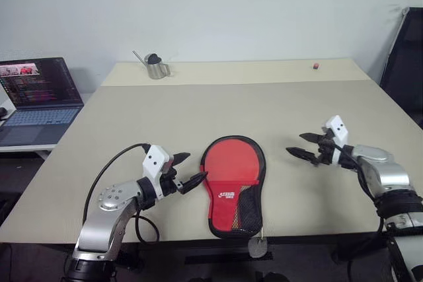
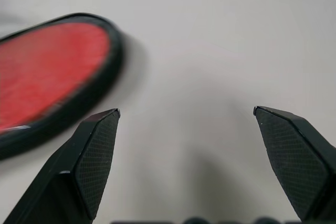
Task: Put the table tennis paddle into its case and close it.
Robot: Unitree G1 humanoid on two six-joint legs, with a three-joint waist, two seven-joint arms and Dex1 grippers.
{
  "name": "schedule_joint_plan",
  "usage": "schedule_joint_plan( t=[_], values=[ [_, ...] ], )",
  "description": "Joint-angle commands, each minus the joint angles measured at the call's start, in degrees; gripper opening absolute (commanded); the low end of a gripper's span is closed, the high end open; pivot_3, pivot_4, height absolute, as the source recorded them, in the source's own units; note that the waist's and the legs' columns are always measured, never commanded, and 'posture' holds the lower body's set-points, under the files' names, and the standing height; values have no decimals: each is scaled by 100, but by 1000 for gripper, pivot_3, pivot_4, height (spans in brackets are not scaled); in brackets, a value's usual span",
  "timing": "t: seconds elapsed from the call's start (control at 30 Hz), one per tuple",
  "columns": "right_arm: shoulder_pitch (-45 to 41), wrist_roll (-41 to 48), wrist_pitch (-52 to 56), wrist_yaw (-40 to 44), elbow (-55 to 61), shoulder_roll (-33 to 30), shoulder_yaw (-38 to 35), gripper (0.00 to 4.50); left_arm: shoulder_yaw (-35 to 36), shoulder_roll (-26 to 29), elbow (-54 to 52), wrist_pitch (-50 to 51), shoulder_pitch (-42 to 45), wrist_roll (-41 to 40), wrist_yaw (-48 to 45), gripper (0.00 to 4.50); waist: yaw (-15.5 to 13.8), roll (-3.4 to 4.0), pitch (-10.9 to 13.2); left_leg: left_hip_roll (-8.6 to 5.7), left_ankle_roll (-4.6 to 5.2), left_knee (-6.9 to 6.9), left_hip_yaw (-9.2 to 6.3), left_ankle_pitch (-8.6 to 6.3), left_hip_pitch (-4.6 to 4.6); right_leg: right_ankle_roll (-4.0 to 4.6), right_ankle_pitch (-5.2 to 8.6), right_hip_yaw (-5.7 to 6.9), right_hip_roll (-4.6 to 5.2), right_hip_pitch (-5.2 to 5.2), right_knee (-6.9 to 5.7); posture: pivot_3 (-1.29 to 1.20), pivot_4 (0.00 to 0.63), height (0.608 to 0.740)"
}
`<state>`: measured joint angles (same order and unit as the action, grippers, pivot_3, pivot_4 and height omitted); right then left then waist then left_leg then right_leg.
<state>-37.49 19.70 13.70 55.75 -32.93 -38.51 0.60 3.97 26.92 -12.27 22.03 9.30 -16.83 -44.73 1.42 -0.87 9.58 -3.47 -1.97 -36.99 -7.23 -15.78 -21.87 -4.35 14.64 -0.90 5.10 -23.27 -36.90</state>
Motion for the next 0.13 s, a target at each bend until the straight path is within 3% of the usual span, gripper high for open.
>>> schedule_joint_plan(
  t=[0.03,0.13],
  values=[
    [36,-61,-52,3,210,-169,-288,4473,-175,-81,61,-300,-42,168,186,4384,9,0,0,0,0,-1,2,0,1,0,0,-2,0,0,-1,0,150,740],
    [-117,-187,-29,-21,54,-267,-357,4473,-307,-130,291,-497,0,296,262,4384,17,0,0,3,0,-1,7,0,3,0,0,-4,-1,1,-4,0,150,740]
  ],
)
